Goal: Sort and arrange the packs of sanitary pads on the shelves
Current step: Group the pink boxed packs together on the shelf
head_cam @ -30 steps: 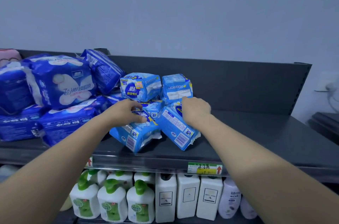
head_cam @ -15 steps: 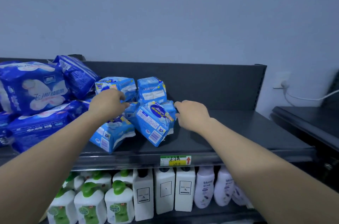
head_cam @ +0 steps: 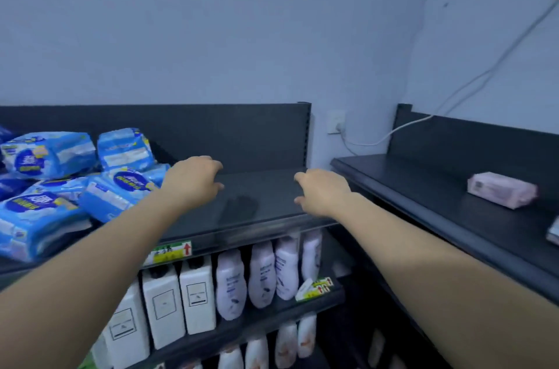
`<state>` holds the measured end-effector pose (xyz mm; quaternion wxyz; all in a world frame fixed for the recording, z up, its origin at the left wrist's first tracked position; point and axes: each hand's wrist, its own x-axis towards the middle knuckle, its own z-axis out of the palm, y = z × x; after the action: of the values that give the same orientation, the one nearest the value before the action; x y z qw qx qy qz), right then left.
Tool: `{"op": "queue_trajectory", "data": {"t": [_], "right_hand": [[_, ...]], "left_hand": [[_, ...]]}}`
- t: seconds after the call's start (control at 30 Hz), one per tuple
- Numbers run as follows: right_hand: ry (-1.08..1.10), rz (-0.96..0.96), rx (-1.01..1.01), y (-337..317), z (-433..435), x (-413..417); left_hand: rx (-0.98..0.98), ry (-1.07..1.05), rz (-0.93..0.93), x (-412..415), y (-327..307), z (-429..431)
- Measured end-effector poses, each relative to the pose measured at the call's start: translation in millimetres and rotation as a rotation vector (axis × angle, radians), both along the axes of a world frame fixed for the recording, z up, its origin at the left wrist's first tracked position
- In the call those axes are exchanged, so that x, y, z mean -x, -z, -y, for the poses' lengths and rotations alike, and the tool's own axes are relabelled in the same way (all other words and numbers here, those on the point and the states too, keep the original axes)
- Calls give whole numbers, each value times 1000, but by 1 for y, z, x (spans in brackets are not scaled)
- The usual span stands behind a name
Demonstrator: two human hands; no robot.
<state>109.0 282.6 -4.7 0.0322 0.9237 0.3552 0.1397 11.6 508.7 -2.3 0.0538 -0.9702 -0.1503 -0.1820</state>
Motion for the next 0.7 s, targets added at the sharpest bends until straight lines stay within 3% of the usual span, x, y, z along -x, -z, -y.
{"op": "queue_trajectory", "data": {"t": [0.7], "right_hand": [[569, -28, -5, 12, 333, -1]], "left_hand": [[45, 627, 15, -117, 25, 321]]}}
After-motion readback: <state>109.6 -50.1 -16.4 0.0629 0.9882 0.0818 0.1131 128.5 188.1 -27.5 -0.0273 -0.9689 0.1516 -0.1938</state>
